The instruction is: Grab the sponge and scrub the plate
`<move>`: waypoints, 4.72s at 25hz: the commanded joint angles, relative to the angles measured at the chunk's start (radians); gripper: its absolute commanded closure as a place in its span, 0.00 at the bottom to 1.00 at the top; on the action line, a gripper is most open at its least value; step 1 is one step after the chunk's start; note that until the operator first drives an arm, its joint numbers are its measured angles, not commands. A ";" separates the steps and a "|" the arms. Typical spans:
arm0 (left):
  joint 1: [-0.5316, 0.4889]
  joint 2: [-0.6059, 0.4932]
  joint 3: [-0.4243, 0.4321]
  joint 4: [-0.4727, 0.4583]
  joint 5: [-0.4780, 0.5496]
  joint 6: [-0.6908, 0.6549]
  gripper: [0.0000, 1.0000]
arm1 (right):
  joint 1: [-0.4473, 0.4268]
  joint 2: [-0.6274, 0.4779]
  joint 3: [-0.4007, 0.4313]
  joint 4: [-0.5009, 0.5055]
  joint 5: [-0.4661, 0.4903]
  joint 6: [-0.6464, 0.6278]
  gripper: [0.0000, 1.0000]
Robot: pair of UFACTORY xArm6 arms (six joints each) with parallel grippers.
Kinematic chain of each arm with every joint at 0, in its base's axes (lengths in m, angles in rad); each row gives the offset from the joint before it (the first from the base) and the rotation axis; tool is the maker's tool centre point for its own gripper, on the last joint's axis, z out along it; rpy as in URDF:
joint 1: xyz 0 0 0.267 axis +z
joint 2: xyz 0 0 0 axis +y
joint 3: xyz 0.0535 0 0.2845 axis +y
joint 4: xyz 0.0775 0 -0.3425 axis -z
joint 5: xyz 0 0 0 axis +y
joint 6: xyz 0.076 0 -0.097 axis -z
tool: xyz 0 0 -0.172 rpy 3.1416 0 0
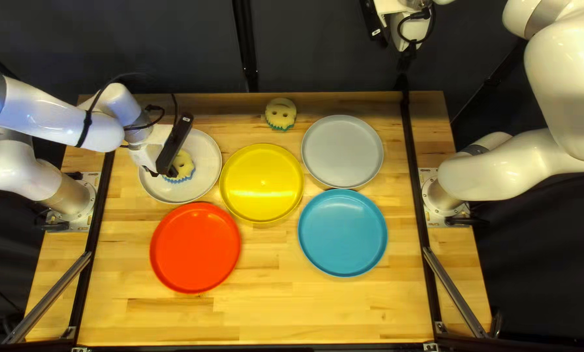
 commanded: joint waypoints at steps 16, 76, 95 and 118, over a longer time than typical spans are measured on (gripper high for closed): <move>0.064 0.277 -0.254 -0.005 0.009 0.101 1.00 | 0.000 0.000 0.000 0.000 0.000 0.000 0.00; 0.043 0.109 -0.092 -0.010 0.028 0.044 1.00 | 0.000 0.000 0.000 0.000 0.000 0.000 0.00; -0.028 0.057 -0.060 0.003 0.016 0.002 1.00 | 0.000 0.000 0.000 0.000 0.000 0.000 0.00; -0.074 0.277 -0.252 -0.038 -0.038 0.037 1.00 | 0.000 0.000 0.000 0.000 0.000 0.000 0.00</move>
